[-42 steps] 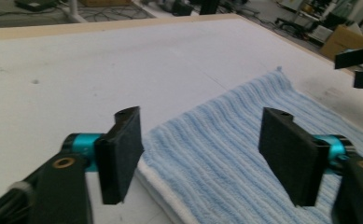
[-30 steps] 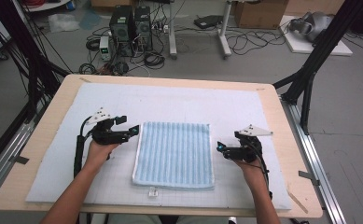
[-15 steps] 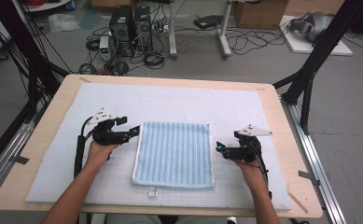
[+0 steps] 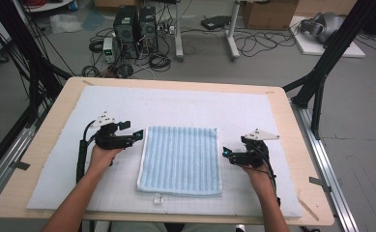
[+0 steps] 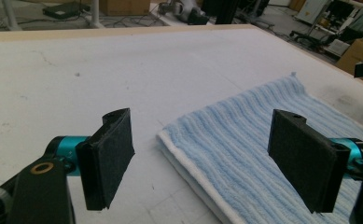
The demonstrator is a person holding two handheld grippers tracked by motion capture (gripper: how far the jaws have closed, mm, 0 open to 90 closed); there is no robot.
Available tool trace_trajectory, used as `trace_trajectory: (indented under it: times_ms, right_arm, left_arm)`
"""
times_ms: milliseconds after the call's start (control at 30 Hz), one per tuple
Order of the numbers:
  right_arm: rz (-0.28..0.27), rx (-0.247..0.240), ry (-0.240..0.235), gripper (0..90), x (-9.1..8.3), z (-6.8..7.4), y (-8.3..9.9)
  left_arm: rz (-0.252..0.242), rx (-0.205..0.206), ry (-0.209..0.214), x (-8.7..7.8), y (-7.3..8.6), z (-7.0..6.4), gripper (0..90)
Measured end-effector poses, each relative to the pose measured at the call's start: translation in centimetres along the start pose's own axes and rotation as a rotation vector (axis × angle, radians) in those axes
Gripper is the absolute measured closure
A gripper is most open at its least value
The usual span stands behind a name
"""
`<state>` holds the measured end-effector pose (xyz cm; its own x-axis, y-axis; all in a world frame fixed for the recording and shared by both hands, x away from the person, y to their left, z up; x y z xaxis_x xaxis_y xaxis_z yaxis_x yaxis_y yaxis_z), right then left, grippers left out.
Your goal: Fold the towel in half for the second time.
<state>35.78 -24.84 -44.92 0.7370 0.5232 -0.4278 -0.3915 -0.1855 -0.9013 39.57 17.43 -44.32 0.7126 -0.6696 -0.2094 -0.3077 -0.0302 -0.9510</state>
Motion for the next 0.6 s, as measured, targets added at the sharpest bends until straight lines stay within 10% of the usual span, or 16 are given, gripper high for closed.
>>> trace_trajectory:
  times_ms: [600]
  right_arm:
    - [-0.005, 0.034, -0.018, 11.6, -0.1, -0.4, 0.1]
  left_arm:
    - [0.081, -0.020, -0.080, 2.4, 0.2, 0.9, 23.2]
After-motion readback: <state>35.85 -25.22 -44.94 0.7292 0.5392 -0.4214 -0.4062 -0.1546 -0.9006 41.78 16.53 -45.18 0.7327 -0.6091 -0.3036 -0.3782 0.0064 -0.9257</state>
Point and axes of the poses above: each handheld gripper's, and its own axes: x roughly forward along the jaws, y roughly out of its underside, z roughly to its left, the point moved 4 cm from there along x, roughly forward along the jaws, and after that the axes turned 8 degrees about -z, right-handed, at the moved point
